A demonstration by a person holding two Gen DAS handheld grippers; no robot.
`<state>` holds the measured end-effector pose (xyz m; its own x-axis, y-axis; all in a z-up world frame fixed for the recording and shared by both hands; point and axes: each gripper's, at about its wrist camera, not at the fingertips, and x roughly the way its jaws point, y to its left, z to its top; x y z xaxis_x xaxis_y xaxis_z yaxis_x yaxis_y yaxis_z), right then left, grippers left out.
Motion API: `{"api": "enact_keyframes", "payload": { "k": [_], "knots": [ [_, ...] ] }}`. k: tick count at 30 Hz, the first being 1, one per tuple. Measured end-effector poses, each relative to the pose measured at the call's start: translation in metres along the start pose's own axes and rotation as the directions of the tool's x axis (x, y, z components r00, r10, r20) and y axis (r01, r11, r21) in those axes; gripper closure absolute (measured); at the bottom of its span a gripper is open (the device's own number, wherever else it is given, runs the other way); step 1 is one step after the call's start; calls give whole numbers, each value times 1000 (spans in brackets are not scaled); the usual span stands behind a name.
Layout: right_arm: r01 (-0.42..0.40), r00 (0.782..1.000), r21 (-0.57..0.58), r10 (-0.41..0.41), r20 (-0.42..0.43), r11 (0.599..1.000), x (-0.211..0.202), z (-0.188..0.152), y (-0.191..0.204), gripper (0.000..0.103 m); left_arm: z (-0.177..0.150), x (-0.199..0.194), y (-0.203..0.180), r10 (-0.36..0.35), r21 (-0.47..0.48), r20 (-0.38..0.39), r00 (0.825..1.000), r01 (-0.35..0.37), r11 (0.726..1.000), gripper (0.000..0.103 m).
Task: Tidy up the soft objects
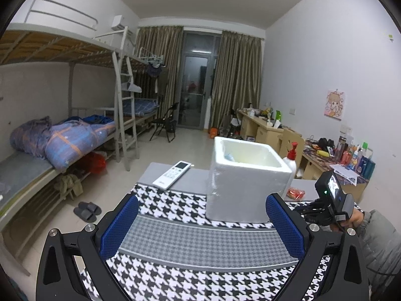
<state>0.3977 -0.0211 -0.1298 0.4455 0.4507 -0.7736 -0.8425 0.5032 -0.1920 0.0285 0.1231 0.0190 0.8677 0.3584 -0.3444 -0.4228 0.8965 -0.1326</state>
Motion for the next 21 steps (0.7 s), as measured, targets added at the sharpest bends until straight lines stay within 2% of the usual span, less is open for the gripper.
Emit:
{"api": "enact_keyframes", "payload": {
  "k": [4,7,8,9,11,18,21],
  "knots": [
    [-10,1000,-27,10,-13,1000,8,0,5,88,-5,-8,7,23,-10,4,1000,-23,1000,1],
    [-26,1000,-45,25,-6,999,8,1,10,61,-9,-8,9,25,-18,-5,1000,-25,1000,1],
    [-19,1000,-52,19,10,998,6,1,13,46,-9,-9,9,26,-19,-6,1000,-26,999,1],
    [-11,1000,-56,13,28,998,2,0,17,35,-10,-8,9,28,-21,-9,1000,-28,999,1],
    [-11,999,-47,13,38,999,0,1,17,34,-11,-6,11,25,-27,-16,1000,-26,999,1],
    [-48,999,-63,48,-3,997,18,6,20,34,-11,-1,12,22,-31,-24,999,-22,999,1],
    [-71,997,-8,71,2,997,24,13,10,34,-12,0,11,18,-28,-29,999,-19,999,1]
  ]
}}
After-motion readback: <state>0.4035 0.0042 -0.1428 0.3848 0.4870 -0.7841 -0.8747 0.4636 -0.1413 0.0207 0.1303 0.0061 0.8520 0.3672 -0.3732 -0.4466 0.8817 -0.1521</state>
